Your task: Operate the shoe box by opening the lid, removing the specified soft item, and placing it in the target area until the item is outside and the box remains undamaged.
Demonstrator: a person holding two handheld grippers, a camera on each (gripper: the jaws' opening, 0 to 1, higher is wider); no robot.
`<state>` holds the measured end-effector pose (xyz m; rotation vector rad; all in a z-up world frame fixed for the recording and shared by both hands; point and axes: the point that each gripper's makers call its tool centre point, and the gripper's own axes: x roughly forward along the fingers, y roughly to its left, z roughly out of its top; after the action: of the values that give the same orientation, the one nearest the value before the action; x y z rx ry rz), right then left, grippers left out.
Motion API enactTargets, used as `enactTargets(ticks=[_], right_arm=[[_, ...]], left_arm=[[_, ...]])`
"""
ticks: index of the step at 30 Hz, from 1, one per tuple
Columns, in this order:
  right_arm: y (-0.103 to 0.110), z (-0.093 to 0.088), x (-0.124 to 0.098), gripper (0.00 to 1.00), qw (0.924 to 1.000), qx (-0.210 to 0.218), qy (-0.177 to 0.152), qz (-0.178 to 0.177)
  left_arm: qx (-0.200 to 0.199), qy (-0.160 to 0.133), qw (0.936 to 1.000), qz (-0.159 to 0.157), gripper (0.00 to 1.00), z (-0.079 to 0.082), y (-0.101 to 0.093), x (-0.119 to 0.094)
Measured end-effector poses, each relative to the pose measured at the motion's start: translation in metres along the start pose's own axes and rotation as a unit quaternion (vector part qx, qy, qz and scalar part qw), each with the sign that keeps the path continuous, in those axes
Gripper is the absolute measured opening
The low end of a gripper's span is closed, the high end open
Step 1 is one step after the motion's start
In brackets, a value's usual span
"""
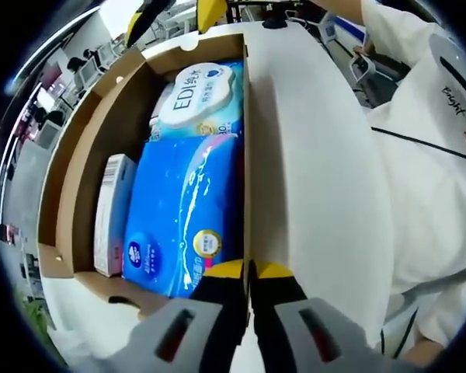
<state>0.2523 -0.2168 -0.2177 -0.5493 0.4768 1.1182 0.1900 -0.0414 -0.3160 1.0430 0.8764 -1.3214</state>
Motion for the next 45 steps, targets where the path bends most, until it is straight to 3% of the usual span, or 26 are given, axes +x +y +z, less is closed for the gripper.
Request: enactTargets(ticks=[4, 9, 14, 16, 19, 22, 25, 28, 32, 36, 45], right_arm=[[0.012, -0.011, 0.006, 0.54, 0.9989, -0.036, 0.026, 0.012], [0.012, -0.013, 0.013, 0.55, 0.9994, -0.017, 0.022, 0.022], [0.028, -0.022, 0.012, 0.60, 0.9959, -0.029, 0.039, 0.077], [0.019, -0.028, 0.010, 0.61, 0.9955, 0.003, 0.063, 0.071], [0.018, -0.024, 0.012, 0.61, 0.9953, 0.006, 0.057, 0.078], [0.030, -0.023, 0.021, 0.64, 0.9935, -0.009, 0.060, 0.096], [0.034, -0.027, 0.028, 0.65, 0.9910, -0.028, 0.084, 0.101], [0.035, -0.021, 0.032, 0.65, 0.9905, -0.018, 0.080, 0.110], [0.037, -0.028, 0.035, 0.65, 0.9867, -0.025, 0.109, 0.118], [0.041, -0.028, 0.036, 0.66, 0.9854, -0.022, 0.112, 0.127], [0.041, -0.032, 0.037, 0.66, 0.9830, -0.040, 0.135, 0.119]], left_arm=[[-0.002, 0.001, 1.0000, -0.004, 0.01, 0.000, 0.000, 0.000], [-0.001, 0.002, 1.0000, -0.001, 0.01, 0.000, 0.000, 0.000], [-0.002, 0.003, 1.0000, -0.001, 0.01, 0.000, 0.000, 0.000], [-0.002, 0.003, 1.0000, -0.001, 0.01, 0.000, 0.000, 0.000], [-0.002, 0.002, 1.0000, -0.001, 0.01, 0.000, 0.000, 0.000], [-0.003, 0.002, 1.0000, -0.001, 0.01, 0.000, -0.001, 0.000], [-0.002, 0.002, 1.0000, -0.001, 0.01, 0.000, -0.001, 0.000], [-0.002, 0.002, 1.0000, 0.000, 0.01, 0.000, -0.001, 0.000], [-0.002, 0.002, 1.0000, 0.000, 0.01, 0.000, 0.000, 0.000], [0.000, 0.002, 1.0000, 0.001, 0.01, 0.000, 0.000, 0.000], [-0.002, 0.003, 1.0000, 0.002, 0.01, 0.000, 0.000, 0.000]])
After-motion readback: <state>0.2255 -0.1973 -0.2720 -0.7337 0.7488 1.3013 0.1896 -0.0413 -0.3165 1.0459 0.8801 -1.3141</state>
